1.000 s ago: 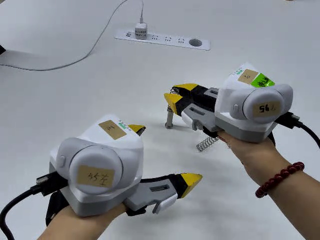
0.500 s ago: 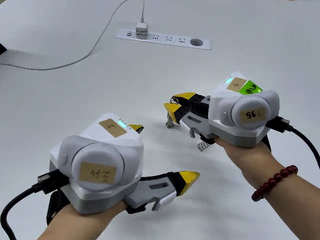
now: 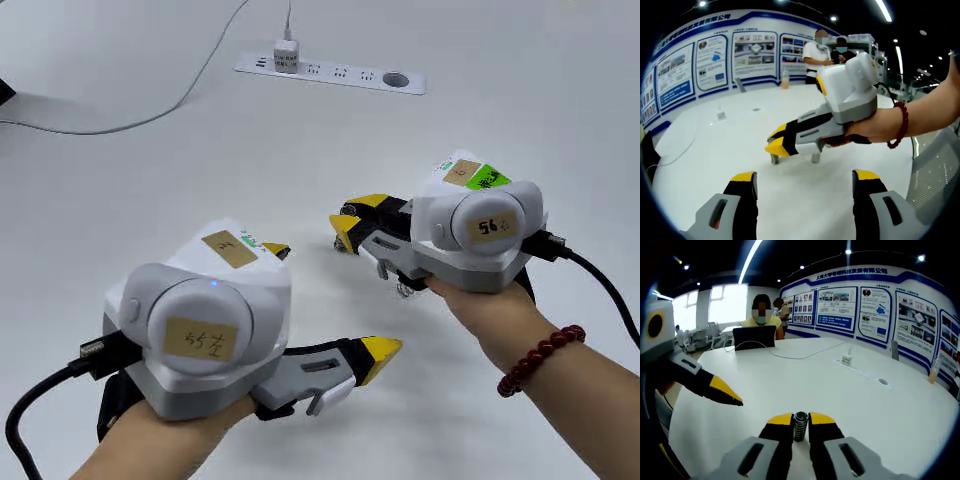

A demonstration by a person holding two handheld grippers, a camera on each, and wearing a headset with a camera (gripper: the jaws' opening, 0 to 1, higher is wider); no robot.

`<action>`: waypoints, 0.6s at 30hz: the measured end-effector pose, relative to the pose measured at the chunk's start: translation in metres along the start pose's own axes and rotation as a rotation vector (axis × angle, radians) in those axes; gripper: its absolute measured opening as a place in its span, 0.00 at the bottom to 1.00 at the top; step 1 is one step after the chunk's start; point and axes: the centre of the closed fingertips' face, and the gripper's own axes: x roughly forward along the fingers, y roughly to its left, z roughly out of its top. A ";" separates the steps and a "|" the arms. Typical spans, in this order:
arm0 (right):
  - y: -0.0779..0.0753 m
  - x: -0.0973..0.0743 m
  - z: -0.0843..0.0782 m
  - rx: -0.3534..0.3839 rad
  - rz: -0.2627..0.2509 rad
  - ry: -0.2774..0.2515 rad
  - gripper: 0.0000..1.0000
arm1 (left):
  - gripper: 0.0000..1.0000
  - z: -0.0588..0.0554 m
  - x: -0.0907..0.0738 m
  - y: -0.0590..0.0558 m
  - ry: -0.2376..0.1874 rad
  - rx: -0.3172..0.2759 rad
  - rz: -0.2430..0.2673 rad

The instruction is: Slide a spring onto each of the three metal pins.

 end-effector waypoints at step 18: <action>-0.001 -0.009 0.005 0.048 0.003 0.007 0.20 | 0.78 -0.003 0.001 0.001 0.016 0.008 0.006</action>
